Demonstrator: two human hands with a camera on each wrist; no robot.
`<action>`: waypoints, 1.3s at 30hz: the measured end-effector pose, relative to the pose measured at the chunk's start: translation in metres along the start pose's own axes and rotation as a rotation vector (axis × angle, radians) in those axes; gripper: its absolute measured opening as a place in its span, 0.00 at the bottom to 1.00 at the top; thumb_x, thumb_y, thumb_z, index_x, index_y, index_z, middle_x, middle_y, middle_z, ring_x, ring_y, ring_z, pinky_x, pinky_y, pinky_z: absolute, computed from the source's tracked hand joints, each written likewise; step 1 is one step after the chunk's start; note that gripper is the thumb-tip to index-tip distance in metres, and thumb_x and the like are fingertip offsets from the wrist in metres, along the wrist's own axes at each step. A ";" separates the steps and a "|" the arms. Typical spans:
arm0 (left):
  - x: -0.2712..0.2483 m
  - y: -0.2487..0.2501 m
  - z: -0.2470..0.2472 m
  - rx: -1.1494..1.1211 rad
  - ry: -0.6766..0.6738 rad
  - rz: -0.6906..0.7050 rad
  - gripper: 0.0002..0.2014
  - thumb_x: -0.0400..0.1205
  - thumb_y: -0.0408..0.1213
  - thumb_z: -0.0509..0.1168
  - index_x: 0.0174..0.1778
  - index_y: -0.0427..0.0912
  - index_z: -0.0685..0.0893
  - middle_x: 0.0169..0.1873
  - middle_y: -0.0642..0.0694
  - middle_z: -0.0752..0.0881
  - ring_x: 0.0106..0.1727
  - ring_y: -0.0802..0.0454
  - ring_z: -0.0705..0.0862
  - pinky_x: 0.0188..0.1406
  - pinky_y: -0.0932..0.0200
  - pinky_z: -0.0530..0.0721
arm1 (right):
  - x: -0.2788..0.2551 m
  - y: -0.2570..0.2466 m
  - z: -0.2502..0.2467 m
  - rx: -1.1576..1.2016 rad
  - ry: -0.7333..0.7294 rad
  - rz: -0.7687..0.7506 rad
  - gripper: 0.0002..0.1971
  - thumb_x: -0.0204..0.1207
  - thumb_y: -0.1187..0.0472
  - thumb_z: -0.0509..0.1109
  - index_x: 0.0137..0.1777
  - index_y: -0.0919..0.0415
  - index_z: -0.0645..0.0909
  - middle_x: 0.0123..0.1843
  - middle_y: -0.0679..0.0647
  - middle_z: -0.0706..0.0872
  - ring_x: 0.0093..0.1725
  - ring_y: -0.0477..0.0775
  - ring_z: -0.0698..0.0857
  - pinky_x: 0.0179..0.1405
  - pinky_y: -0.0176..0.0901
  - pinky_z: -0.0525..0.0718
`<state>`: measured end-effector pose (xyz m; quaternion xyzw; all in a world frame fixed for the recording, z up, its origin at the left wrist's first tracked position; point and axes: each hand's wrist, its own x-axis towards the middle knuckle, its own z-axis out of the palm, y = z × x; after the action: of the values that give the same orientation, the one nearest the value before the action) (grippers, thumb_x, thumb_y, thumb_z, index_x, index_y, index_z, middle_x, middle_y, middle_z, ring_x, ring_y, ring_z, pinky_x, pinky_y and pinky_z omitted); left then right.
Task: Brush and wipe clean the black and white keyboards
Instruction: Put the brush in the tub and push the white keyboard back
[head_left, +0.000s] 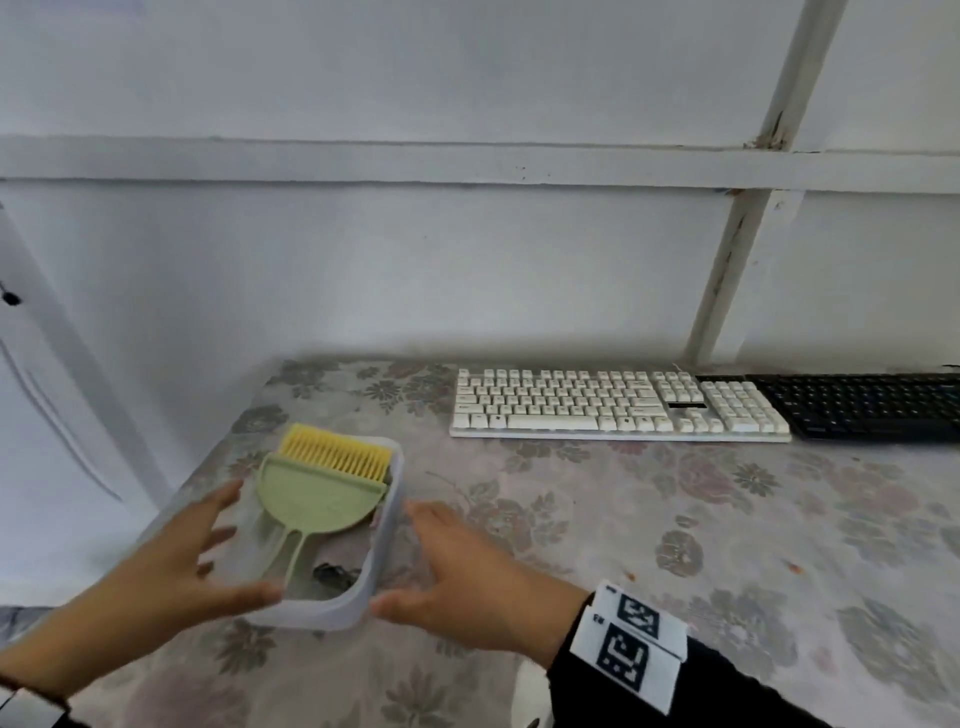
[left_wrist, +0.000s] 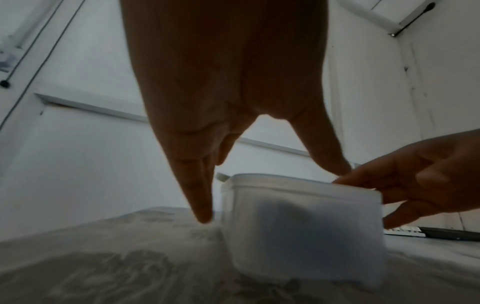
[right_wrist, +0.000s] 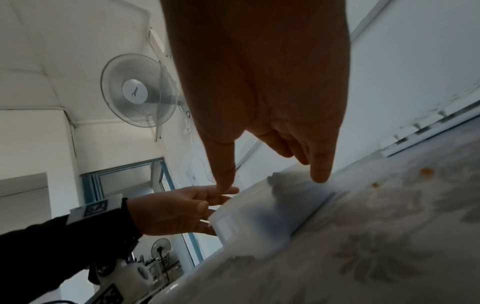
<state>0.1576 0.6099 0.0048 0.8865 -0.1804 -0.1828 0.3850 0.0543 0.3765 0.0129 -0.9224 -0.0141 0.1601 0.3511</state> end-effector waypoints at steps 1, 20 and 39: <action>0.002 -0.008 -0.004 -0.032 -0.078 -0.019 0.62 0.34 0.66 0.80 0.66 0.67 0.58 0.67 0.63 0.68 0.64 0.54 0.74 0.63 0.51 0.78 | 0.005 -0.004 0.005 0.002 -0.017 -0.010 0.43 0.78 0.44 0.67 0.84 0.57 0.46 0.83 0.48 0.52 0.82 0.54 0.55 0.79 0.46 0.60; 0.081 -0.007 -0.018 -0.156 -0.322 0.129 0.57 0.45 0.60 0.83 0.69 0.71 0.59 0.64 0.77 0.71 0.64 0.66 0.79 0.61 0.64 0.79 | 0.069 -0.005 0.002 0.008 0.162 0.101 0.48 0.79 0.46 0.66 0.83 0.65 0.37 0.85 0.54 0.37 0.84 0.50 0.41 0.80 0.40 0.46; 0.189 0.011 -0.003 0.032 -0.122 0.087 0.48 0.72 0.45 0.75 0.82 0.46 0.52 0.80 0.48 0.61 0.77 0.47 0.67 0.75 0.49 0.67 | 0.153 0.028 -0.058 0.016 0.337 0.144 0.29 0.81 0.53 0.66 0.78 0.64 0.63 0.78 0.57 0.66 0.76 0.56 0.67 0.74 0.45 0.66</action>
<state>0.3212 0.5172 -0.0199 0.8711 -0.2448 -0.2164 0.3665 0.2151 0.3397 -0.0082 -0.9320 0.1126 0.0281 0.3435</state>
